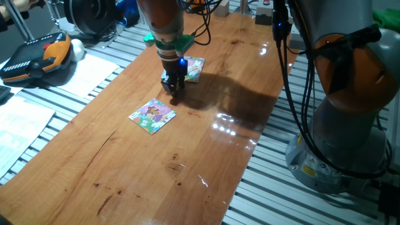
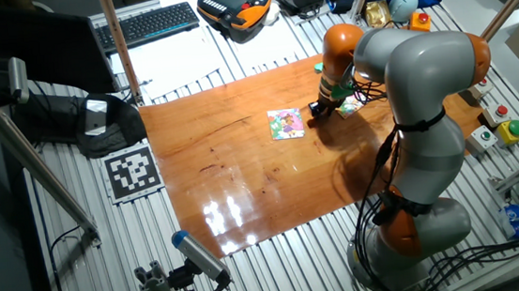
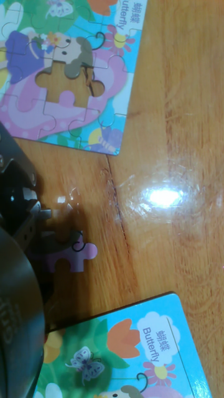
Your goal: Assemble one piece of a puzzle
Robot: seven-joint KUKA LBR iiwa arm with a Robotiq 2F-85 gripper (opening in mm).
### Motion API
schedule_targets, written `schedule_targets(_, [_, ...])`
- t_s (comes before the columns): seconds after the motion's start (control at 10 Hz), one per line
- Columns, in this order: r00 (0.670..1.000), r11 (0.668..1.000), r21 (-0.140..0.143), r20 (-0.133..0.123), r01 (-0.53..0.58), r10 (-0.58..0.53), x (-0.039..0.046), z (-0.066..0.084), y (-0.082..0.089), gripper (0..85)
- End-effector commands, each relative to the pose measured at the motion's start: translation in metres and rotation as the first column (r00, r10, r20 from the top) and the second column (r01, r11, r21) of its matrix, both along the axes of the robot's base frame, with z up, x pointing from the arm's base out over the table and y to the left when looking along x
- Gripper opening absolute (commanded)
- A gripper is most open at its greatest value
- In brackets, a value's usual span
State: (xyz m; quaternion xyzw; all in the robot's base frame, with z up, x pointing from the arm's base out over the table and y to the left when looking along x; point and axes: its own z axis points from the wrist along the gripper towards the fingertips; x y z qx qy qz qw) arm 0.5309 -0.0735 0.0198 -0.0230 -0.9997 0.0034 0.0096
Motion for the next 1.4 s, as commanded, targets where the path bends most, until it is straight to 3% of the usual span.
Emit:
schedule_targets(0.0, [1.0, 1.0, -0.001, 0.0, 0.0, 0.0, 0.0, 0.0, 0.0, 51.0])
schedule_targets(1.3, [1.0, 1.0, -0.001, -0.008, -0.005, 0.005, 0.0003, -0.0006, -0.0001, 51.0])
